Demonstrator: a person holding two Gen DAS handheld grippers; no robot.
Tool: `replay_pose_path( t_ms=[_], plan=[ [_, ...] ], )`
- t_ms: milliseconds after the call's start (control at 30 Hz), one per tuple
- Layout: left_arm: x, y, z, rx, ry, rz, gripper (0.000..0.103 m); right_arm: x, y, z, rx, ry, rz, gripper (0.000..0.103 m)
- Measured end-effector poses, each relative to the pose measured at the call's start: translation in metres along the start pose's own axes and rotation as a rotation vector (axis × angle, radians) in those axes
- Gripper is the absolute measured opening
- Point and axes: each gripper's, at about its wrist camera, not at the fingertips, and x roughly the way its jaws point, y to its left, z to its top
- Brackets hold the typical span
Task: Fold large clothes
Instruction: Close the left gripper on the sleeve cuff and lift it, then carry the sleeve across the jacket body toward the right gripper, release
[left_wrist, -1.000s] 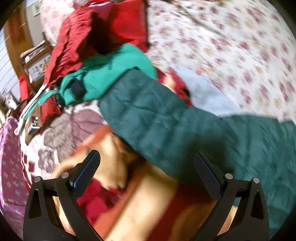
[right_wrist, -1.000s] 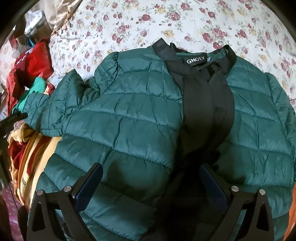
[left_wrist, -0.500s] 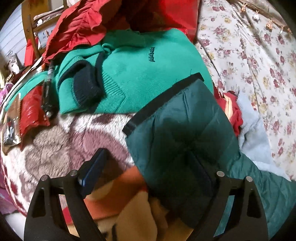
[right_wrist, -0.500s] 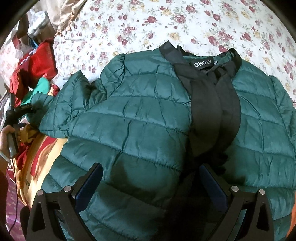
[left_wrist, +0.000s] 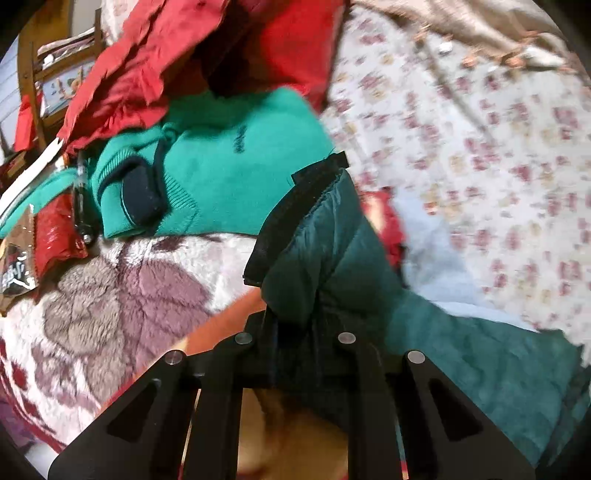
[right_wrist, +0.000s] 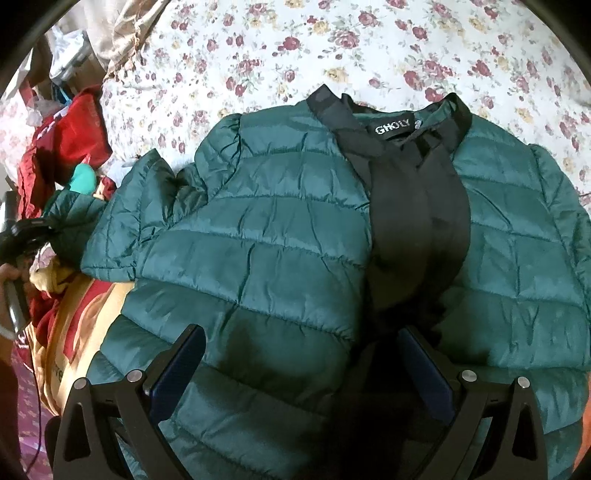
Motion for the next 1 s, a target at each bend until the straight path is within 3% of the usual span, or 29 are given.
replay_pose_path(
  t_ms=[367,600,1000],
  plan=[
    [-0.069,-0.069,-0.039,0.155,-0.057,-0.123,0.012,-0.011,-0.015,-0.006,0.019,-0.018,-0.043,0.103],
    [-0.087,-0.115,-0.067,0.252,-0.050,-0.166,0.011,-0.017,-0.034,-0.004,0.033,-0.025,-0.100,0.103],
    [-0.121,-0.190,-0.114,0.378,-0.033,-0.268,0.011,-0.030,-0.059,-0.006,0.077,-0.036,-0.118,0.103]
  ],
)
